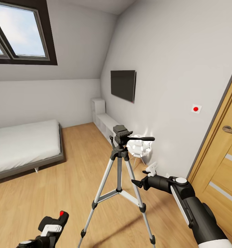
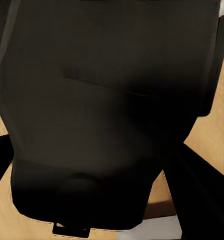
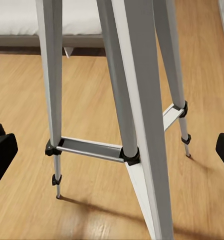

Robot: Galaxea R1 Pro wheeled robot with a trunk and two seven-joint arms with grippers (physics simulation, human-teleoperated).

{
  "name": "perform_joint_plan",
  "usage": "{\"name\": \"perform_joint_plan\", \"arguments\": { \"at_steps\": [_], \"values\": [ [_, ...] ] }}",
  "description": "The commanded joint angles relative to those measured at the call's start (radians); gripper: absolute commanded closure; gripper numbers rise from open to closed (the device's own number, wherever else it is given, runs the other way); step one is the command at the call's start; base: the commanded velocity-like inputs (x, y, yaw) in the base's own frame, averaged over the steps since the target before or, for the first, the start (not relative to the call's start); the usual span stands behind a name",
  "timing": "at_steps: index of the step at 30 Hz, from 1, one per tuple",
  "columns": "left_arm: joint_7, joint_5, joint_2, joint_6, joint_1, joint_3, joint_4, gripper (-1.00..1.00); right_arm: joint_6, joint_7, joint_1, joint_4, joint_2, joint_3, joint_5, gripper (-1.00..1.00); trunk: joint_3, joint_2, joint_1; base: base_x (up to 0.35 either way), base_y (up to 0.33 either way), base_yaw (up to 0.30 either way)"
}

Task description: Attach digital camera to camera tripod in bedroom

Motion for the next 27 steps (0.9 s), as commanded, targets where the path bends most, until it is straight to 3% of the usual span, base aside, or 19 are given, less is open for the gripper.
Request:
{"name": "perform_joint_plan", "arguments": {
  "at_steps": [1,8,11,17,27],
  "values": [
    [-0.002,0.010,0.008,0.035,0.000,-0.004,-0.036,1.00,0.002,0.007,-0.001,-0.001,-0.001,0.000,0.011,-1.00,-0.002,-0.002,0.001,0.000,0.000,0.000],
    [-0.003,0.011,0.049,0.185,0.000,0.005,-0.222,1.00,0.001,0.011,0.000,-0.001,-0.002,0.000,0.010,-1.00,-0.002,-0.002,0.001,0.000,0.000,0.000],
    [-0.003,0.012,0.069,0.250,0.000,0.029,-0.303,1.00,0.001,0.012,0.000,-0.001,-0.002,0.000,0.010,-1.00,-0.002,-0.002,0.001,0.000,0.000,0.000],
    [-0.026,0.011,0.095,0.360,0.000,0.102,-0.428,1.00,0.001,0.012,-0.001,-0.001,-0.002,0.000,0.009,-1.00,-0.002,-0.002,0.001,0.000,0.000,0.000],
    [-0.158,0.008,0.152,0.580,0.000,0.230,-0.695,1.00,0.001,0.013,-0.001,-0.002,-0.002,0.000,0.008,-1.00,-0.002,-0.002,0.001,0.000,0.000,0.000]
  ]
}}
